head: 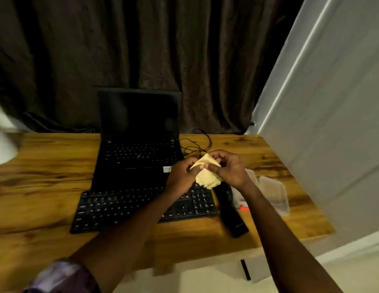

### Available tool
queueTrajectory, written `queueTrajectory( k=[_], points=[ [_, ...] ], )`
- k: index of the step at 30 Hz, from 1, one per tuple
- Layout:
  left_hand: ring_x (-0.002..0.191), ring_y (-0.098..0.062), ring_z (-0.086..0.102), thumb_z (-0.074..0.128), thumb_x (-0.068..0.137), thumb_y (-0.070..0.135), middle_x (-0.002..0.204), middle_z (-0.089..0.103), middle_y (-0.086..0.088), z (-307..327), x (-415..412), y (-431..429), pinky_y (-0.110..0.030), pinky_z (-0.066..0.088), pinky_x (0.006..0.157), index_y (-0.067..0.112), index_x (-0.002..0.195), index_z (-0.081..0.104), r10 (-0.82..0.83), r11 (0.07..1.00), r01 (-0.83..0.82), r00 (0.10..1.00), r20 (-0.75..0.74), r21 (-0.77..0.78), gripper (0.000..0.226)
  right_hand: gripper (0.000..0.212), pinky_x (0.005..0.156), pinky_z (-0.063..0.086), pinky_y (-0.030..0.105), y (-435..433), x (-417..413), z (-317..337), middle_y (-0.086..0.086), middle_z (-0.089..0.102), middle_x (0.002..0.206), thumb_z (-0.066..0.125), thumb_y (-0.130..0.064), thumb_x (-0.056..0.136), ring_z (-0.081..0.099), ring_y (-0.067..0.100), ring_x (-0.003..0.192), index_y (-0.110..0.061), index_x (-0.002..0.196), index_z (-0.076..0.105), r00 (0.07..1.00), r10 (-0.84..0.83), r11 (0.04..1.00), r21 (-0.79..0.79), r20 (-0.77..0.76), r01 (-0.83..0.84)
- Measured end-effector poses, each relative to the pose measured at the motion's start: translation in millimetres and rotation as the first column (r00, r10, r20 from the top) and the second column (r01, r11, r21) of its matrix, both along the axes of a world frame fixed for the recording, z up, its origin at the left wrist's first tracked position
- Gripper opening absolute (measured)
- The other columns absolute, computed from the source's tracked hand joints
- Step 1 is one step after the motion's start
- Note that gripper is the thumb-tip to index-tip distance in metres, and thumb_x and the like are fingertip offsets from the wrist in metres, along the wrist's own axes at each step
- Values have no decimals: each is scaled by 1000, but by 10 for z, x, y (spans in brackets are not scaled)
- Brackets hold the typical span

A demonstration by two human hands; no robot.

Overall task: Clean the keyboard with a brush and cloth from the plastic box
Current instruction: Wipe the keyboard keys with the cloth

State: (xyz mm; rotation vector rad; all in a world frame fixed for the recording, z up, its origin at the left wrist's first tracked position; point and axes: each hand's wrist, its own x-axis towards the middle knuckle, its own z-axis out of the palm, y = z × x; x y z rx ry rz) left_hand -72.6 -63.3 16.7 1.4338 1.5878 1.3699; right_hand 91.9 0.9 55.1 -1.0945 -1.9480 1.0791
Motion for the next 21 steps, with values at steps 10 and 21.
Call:
queueTrajectory(
  k=[10, 21],
  points=[
    [77, -14, 63, 61, 97, 31, 89, 71, -1, -125, -1008, -685, -29, 51, 66, 19, 98, 68, 346, 923, -73, 588, 731, -379, 14, 27, 99, 51, 42, -835, -1317, -390, 10, 73, 116, 63, -23, 97, 68, 26, 111, -10, 119, 68, 861, -169, 770, -610, -479, -188],
    [91, -12, 62, 64, 92, 22, 101, 66, 3, -326, -1805, -1209, -22, 45, 68, 17, 105, 62, 574, 815, -516, 784, 237, -264, 14, 36, 87, 60, 44, -1225, -2312, -479, 20, 68, 125, 60, -19, 96, 68, 32, 110, -2, 128, 59, 817, -109, 584, -701, -567, -409]
  ],
)
